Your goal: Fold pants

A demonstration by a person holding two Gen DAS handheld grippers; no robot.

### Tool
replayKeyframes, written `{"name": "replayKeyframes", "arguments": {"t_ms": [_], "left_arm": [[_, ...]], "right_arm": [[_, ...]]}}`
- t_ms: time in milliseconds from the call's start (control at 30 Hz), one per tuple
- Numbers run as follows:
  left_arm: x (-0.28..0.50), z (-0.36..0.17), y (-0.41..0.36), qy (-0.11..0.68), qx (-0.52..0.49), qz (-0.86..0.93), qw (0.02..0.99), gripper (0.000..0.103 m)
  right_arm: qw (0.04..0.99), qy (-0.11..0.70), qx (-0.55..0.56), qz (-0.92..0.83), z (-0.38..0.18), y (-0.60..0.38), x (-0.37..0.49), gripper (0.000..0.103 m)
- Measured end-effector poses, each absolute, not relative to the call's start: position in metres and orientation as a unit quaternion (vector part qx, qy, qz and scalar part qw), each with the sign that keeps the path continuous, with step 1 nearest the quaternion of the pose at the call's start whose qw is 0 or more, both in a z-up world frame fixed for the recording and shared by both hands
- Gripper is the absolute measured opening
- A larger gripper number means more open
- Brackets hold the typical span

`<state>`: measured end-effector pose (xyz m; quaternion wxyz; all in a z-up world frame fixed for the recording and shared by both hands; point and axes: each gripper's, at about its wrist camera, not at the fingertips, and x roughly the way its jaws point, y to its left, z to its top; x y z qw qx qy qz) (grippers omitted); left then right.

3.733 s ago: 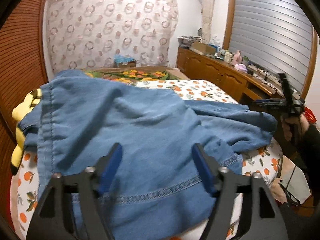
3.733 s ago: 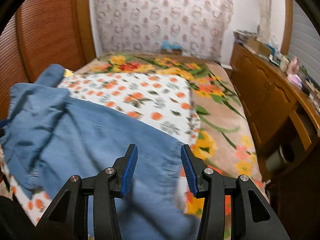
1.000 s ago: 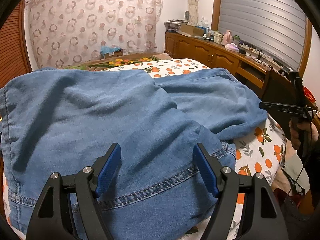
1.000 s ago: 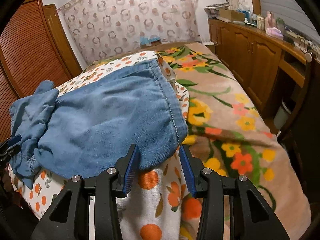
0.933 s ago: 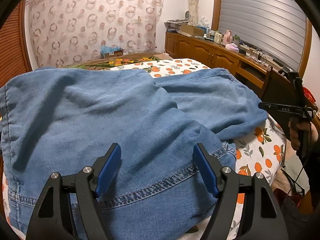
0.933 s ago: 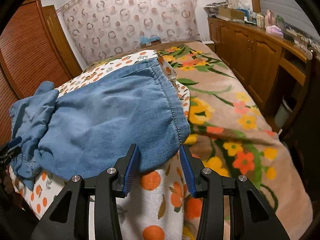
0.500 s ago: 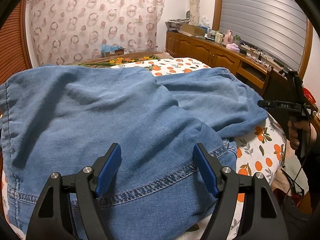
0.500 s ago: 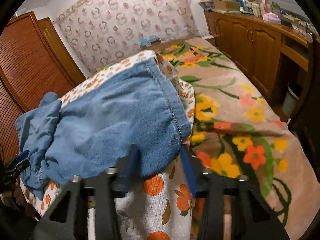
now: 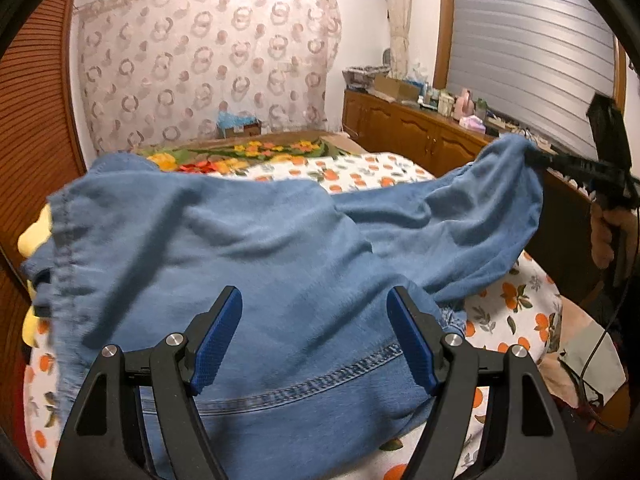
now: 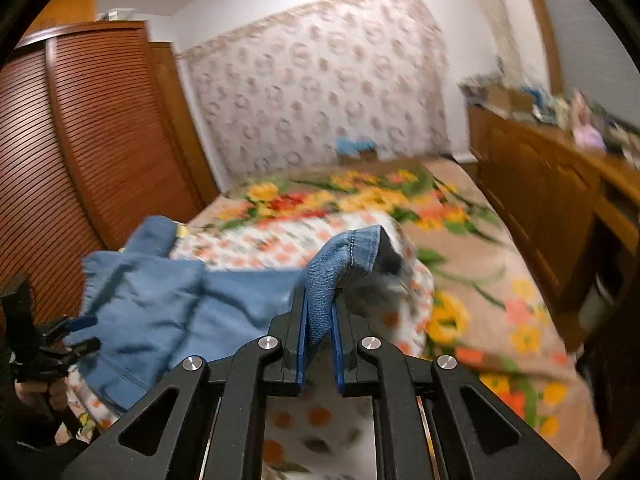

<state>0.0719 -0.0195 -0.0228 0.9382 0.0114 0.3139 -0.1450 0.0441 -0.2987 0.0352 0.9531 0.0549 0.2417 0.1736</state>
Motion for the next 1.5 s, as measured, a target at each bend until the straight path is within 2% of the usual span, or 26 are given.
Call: {"name": "replayKeyframes", "arguments": {"t_ms": [167,433,633,833,967,1333,1500], "left_arm": [[0.063,-0.008,0.000,0.299,0.001,-0.132,0.945,0.076],[0.048,0.000,0.029,0.286,-0.010,-0.108,0.952,0.076],[0.042,0.001,0.051,0.284,-0.021,-0.089,0.954,0.076],[0.036,-0.006,0.065,0.285,-0.029,-0.079,0.955,0.076],[0.037,-0.013,0.070,0.293,-0.035,-0.075,0.952,0.076],[0.047,-0.036,0.073,0.319,-0.036,-0.076,0.944,0.076],[0.060,-0.048,0.069,0.330,-0.026,-0.079,0.940,0.075]], "right_arm": [[0.949,0.209,0.011,0.234,0.073,-0.239,0.044,0.010],[0.924,0.187,-0.031,0.333,0.094,-0.131,0.045,0.010],[0.893,0.191,-0.045,0.405,0.100,-0.069,0.046,0.010],[0.865,0.229,-0.077,0.439,0.082,-0.016,0.057,0.011],[0.855,0.256,-0.095,0.440,0.072,-0.002,0.076,0.030],[0.869,0.277,-0.098,0.399,0.060,-0.039,0.072,0.037],[0.876,0.292,-0.116,0.366,0.041,-0.041,0.082,0.045]]}}
